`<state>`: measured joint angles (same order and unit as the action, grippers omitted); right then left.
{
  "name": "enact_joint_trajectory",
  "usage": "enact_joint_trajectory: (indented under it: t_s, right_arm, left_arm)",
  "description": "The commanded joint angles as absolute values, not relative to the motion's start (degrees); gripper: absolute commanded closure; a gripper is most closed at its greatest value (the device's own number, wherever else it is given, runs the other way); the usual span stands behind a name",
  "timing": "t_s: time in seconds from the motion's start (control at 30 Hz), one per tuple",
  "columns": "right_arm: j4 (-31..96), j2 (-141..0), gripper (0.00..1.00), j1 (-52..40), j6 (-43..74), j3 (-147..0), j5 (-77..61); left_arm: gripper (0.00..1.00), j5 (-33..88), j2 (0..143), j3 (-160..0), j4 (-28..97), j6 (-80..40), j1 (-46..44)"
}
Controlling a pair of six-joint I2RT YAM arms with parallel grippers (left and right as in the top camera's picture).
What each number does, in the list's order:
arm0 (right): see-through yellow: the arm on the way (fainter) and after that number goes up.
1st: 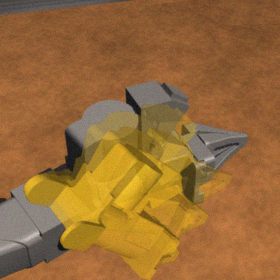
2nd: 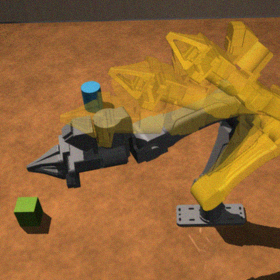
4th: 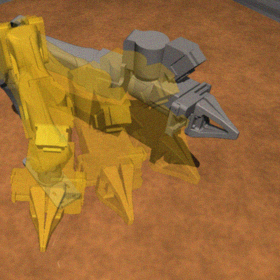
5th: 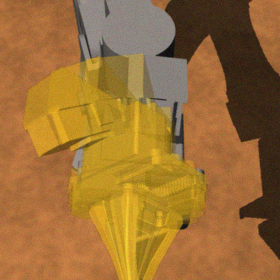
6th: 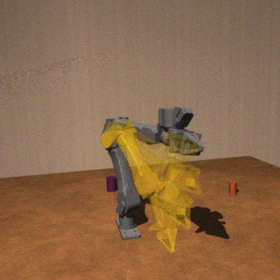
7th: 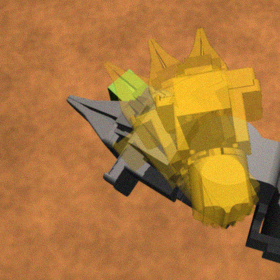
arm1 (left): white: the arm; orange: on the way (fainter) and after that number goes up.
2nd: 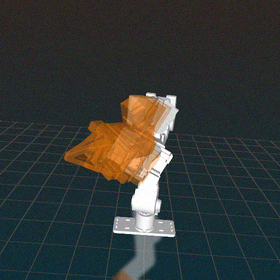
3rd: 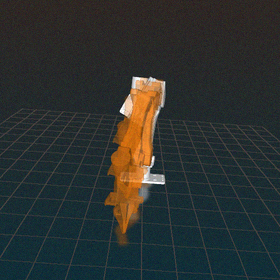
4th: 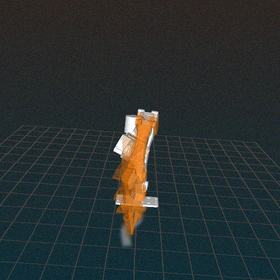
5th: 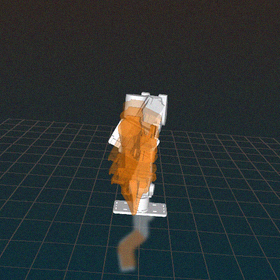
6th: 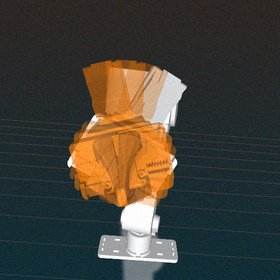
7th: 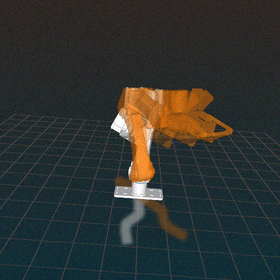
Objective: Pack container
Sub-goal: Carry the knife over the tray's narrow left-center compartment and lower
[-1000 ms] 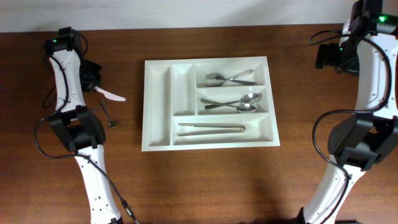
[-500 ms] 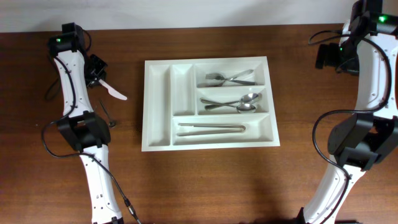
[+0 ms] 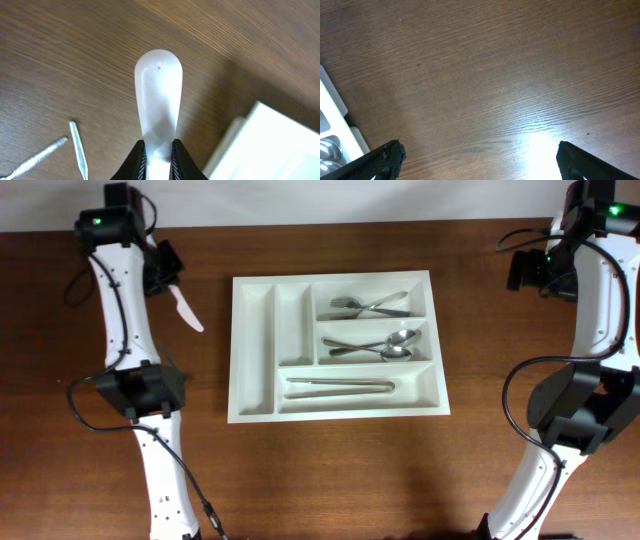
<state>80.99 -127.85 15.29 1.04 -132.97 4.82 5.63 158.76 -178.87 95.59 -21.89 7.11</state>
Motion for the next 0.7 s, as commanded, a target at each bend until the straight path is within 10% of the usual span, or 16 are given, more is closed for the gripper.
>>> enact_joint_trajectory:
  t_s: [0.0,0.67]
  right_arm:
    - [81.03,-126.19,0.01,15.03,0.84,-133.29,4.71]
    - [81.03,-126.19,0.01,15.03,0.84,-133.29,4.71]
  left_arm:
    - [0.98,6.15,154.01,-179.89,96.71,-15.81,3.38]
    - [0.98,-5.02,153.03,-171.50,90.65,-17.58,-18.70]
